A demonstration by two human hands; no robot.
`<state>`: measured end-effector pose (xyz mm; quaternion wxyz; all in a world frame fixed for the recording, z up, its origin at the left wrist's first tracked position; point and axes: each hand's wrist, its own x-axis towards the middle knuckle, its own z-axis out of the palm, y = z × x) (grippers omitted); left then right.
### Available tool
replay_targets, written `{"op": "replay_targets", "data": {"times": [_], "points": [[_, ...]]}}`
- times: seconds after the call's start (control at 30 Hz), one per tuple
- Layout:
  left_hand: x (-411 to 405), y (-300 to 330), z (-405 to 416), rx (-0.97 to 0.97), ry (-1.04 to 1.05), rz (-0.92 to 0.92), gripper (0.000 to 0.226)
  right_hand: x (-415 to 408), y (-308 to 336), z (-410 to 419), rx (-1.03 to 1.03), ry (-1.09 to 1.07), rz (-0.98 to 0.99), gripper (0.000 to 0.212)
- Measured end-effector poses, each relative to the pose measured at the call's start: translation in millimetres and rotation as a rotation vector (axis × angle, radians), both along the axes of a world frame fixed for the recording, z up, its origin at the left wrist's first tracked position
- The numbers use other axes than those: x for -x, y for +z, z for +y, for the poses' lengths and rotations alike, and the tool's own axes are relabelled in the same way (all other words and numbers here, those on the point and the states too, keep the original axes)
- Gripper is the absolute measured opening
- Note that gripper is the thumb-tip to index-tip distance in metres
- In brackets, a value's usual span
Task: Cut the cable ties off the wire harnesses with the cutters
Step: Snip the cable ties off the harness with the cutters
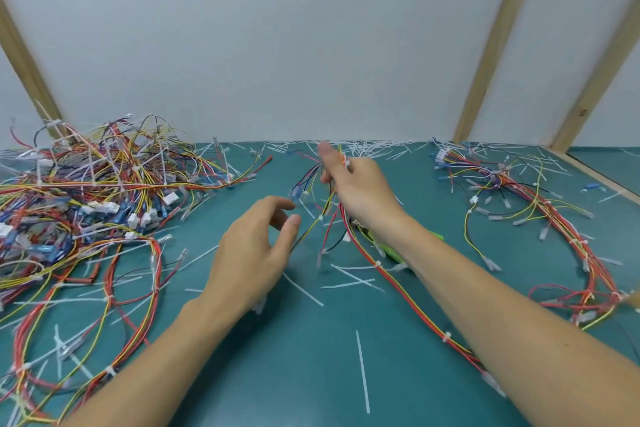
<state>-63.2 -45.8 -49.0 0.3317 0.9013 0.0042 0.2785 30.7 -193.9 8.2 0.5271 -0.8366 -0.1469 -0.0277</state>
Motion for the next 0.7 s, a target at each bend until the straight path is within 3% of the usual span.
{"op": "replay_targets", "data": {"times": [0.17,0.27,0.37,0.47,0.6,0.7], "points": [[5.4,2.9,-12.2,0.287,-0.221,0.070,0.026,0.5,19.5,12.8,-0.390,0.036,0.018,0.028],[2.4,-0.1,-18.5,0.408,-0.338,0.164,0.031,7.7,29.2,16.3,-0.609,0.182,0.166,0.007],[-0.6,-0.6,-25.8,0.618,-0.443,0.304,0.035,9.5,38.8,12.6,-0.912,0.328,0.368,0.004],[-6.0,3.2,-38.0,0.696,-0.578,0.523,0.036,-3.2,54.8,6.8,-1.121,0.330,0.407,0.005],[-9.9,15.4,-56.2,0.767,-0.833,0.705,0.022,-34.6,74.9,-10.7,-1.124,0.179,0.209,0.011],[-20.4,43.7,-50.8,0.803,-0.702,0.653,0.023,-64.1,75.0,-47.8,-0.832,-0.037,-0.075,0.007]]}}
